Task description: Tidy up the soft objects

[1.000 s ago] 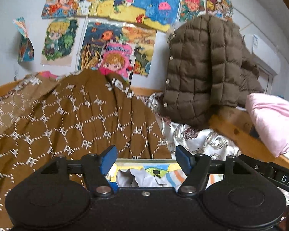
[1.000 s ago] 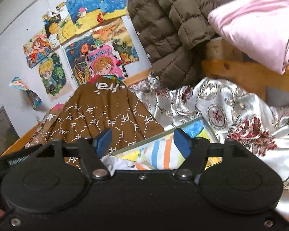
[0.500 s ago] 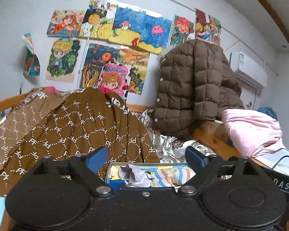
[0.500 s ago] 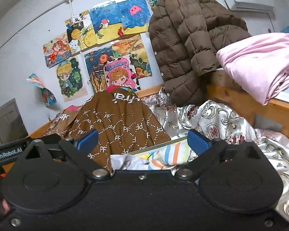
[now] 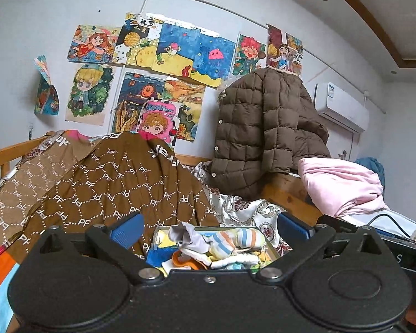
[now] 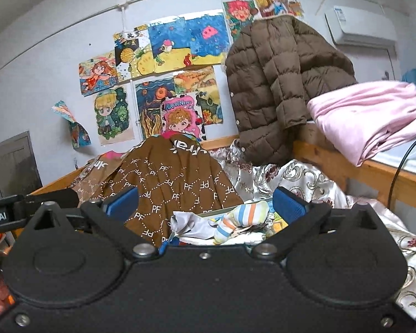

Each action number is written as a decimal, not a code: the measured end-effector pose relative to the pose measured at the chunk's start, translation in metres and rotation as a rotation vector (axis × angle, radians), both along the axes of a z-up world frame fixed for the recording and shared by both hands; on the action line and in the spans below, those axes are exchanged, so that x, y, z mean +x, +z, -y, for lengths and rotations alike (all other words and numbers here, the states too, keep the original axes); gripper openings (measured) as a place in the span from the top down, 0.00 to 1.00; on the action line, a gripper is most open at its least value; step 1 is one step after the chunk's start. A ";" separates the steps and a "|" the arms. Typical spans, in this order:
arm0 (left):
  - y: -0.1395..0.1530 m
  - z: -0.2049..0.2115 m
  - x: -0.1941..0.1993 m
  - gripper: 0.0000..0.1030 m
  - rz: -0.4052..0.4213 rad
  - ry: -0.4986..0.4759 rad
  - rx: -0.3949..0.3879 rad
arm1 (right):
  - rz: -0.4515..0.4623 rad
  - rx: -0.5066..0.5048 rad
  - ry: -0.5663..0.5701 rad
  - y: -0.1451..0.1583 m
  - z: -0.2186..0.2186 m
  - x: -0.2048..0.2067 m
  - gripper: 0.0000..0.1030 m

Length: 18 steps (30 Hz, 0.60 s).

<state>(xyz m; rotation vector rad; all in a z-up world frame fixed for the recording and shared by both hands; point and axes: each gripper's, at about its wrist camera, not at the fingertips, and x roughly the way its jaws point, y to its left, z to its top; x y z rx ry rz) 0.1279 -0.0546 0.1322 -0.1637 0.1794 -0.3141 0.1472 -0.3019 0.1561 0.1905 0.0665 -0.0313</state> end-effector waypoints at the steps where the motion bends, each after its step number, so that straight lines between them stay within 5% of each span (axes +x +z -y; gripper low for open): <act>1: -0.002 -0.002 -0.003 0.01 -0.001 0.002 0.002 | 0.003 -0.006 -0.001 0.000 -0.002 -0.006 0.01; 18: -0.046 -0.053 -0.059 0.01 -0.116 0.086 0.051 | 0.004 -0.032 0.025 -0.022 -0.033 -0.045 0.01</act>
